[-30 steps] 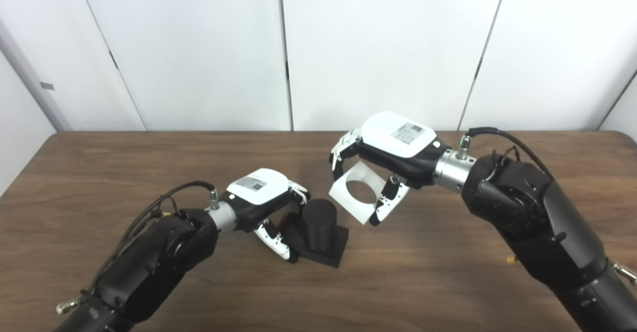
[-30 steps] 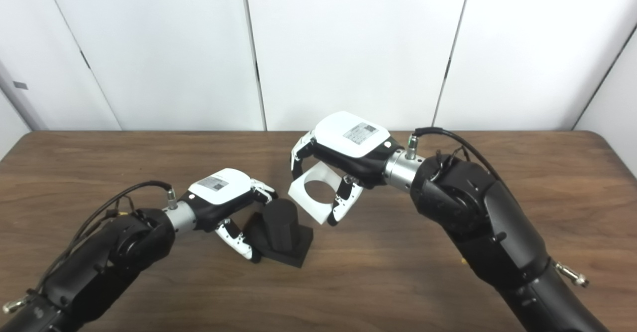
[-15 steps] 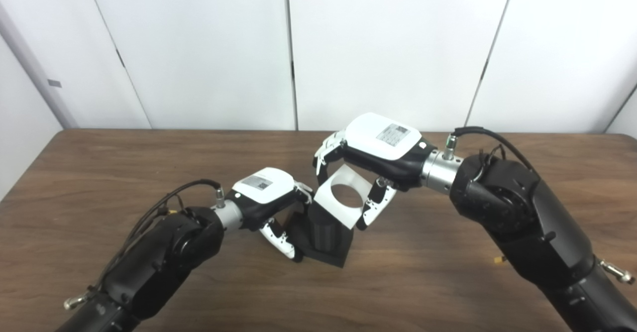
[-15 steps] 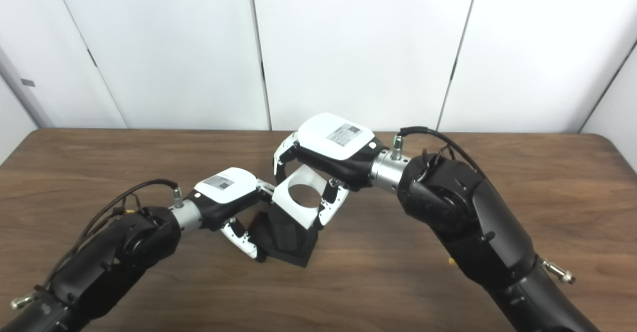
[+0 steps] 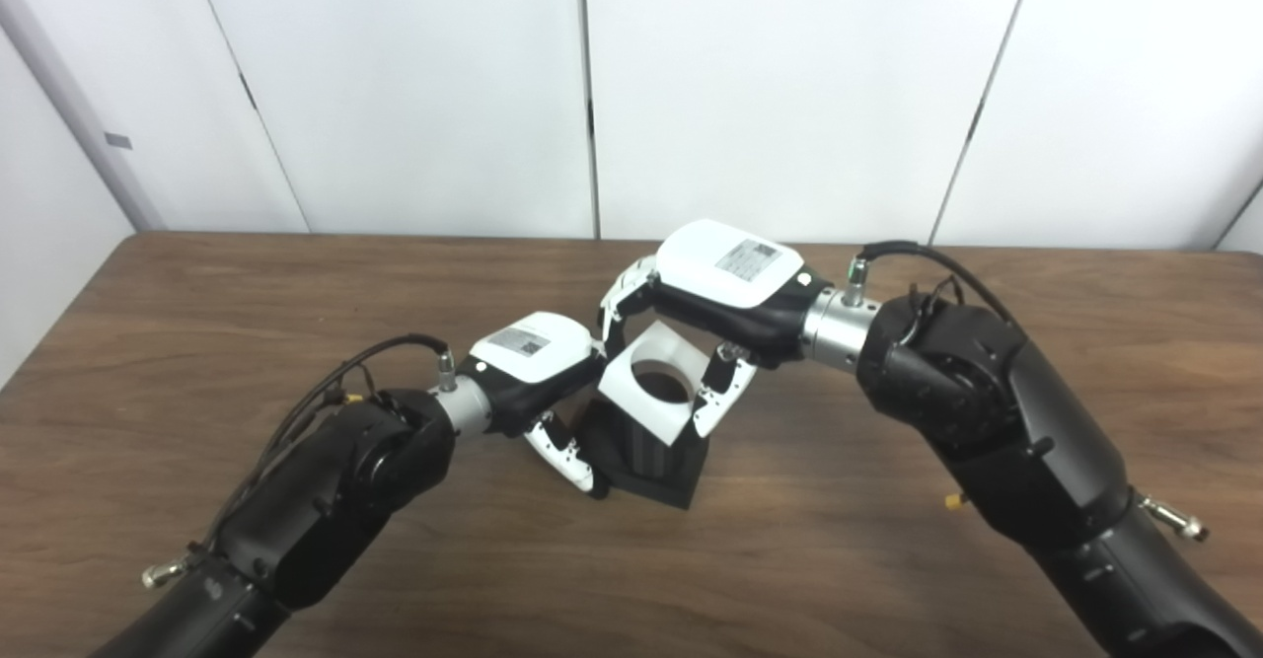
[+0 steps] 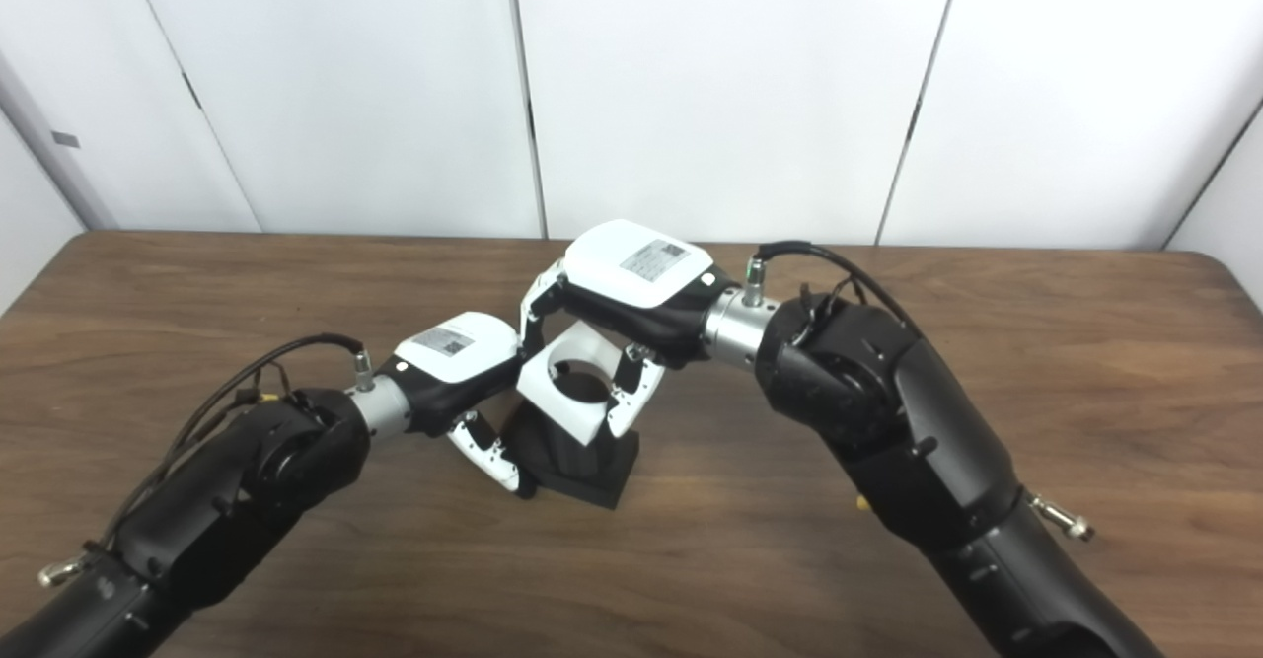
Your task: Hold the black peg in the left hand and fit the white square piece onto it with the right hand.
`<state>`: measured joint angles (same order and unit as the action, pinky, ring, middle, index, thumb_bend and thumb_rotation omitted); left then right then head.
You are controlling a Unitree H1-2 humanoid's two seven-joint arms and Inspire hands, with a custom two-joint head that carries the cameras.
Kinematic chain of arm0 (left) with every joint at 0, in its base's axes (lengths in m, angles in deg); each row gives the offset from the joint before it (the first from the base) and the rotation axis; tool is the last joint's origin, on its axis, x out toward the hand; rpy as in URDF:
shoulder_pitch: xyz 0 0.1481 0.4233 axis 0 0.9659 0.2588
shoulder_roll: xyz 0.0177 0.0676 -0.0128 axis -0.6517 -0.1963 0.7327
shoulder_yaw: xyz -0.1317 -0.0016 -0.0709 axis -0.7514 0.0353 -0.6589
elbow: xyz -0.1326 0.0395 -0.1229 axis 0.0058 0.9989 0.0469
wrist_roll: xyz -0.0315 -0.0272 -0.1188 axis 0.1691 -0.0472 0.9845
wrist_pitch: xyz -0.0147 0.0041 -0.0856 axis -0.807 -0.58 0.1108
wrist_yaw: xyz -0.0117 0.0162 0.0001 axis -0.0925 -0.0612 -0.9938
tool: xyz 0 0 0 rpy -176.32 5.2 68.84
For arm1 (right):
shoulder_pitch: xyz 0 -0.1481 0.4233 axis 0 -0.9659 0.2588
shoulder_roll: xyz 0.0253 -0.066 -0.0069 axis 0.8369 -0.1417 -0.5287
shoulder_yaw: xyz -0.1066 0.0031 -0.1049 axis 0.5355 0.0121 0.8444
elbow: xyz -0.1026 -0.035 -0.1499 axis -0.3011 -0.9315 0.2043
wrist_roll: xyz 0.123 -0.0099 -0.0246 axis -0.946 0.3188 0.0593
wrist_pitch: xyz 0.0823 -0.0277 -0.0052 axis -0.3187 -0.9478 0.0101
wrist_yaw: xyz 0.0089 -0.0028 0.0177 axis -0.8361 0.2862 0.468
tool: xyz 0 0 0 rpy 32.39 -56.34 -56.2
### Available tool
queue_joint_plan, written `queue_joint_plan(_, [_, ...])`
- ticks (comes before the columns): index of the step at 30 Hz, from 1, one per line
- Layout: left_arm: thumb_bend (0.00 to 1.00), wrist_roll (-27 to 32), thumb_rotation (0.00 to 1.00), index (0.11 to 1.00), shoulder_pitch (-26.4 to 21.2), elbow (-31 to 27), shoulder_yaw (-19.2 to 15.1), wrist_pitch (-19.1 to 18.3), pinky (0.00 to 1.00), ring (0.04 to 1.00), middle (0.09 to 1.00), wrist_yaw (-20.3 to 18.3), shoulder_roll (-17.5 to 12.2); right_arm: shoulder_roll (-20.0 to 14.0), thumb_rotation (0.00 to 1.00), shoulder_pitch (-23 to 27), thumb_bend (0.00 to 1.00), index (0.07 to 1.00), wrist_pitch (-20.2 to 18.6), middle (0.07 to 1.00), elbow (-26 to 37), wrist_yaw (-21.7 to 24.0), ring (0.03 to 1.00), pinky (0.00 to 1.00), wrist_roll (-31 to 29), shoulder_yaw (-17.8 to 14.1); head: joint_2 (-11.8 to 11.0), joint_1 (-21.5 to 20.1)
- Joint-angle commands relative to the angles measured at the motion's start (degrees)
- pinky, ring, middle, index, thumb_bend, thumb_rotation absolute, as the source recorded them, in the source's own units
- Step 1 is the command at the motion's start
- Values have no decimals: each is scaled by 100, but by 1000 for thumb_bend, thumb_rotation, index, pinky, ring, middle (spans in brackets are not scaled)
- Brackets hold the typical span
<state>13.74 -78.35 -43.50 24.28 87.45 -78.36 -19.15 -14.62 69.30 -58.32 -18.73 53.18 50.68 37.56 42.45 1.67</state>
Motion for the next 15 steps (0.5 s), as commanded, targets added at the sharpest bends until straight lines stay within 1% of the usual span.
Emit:
queue_joint_plan(1, [520,-257,59,485,313,159,381,-56,693,850,857,-507,112,75,133,247,523,479,83,742,50,-170,799,757,14,-32,20,3])
queue_joint_plan(4, [520,-265,59,485,323,133,374,-76,689,841,854,-504,117,127,133,227,524,479,65,746,-46,-157,797,752,69,14,33,39])
queue_joint_plan(10, [521,-279,59,485,338,79,371,-86,692,844,854,-503,110,194,133,170,524,479,241,741,-395,-396,786,734,144,73,41,70])
queue_joint_plan(15, [521,-273,59,485,347,50,373,-112,700,847,855,-522,87,196,133,158,524,479,317,742,-522,-420,782,730,139,88,41,70])
